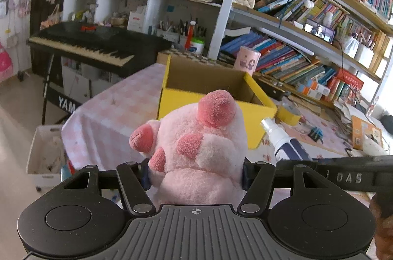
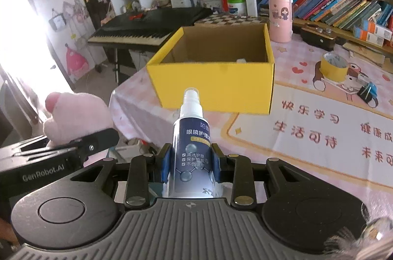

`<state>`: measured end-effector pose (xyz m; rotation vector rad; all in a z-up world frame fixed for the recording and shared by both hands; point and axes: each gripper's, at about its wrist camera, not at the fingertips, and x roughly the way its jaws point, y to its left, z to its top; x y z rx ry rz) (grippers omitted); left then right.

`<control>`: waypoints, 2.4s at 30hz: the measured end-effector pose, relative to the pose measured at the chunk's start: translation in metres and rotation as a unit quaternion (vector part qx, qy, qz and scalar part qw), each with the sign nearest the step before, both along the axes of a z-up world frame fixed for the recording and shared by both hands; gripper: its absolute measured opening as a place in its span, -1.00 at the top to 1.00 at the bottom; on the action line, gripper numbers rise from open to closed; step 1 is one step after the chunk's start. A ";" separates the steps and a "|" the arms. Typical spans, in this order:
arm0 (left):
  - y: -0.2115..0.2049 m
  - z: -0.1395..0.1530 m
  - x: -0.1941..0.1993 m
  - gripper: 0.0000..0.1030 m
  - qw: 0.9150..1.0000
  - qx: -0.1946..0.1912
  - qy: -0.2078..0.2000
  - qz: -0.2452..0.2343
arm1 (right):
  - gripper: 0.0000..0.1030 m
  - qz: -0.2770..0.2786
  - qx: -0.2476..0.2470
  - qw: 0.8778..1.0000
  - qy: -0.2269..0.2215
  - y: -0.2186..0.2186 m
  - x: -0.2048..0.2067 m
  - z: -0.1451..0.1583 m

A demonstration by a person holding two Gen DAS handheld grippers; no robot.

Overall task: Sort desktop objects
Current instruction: 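Lift the plush pig and spray bottle and carry both toward the yellow box, then lower both tools into the yellow box and open them to release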

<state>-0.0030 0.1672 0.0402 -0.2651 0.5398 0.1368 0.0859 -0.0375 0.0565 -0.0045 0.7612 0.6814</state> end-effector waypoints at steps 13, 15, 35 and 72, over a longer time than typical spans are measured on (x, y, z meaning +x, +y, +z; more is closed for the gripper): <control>0.004 0.040 0.101 -0.21 0.997 0.055 -0.052 0.003 | 0.41 -0.012 0.068 0.995 -0.065 0.007 0.099 0.042; 0.005 0.042 0.115 -0.21 0.996 0.064 -0.055 0.009 | 0.41 -0.014 0.069 0.995 -0.070 0.008 0.115 0.044; 0.014 -0.014 0.241 -0.21 0.992 0.115 0.051 0.019 | 0.41 0.097 -0.055 0.993 -0.049 0.067 0.246 -0.014; 0.007 -0.007 0.220 -0.44 0.988 0.143 0.033 0.039 | -0.08 0.142 -0.131 0.974 -0.122 0.079 0.221 -0.027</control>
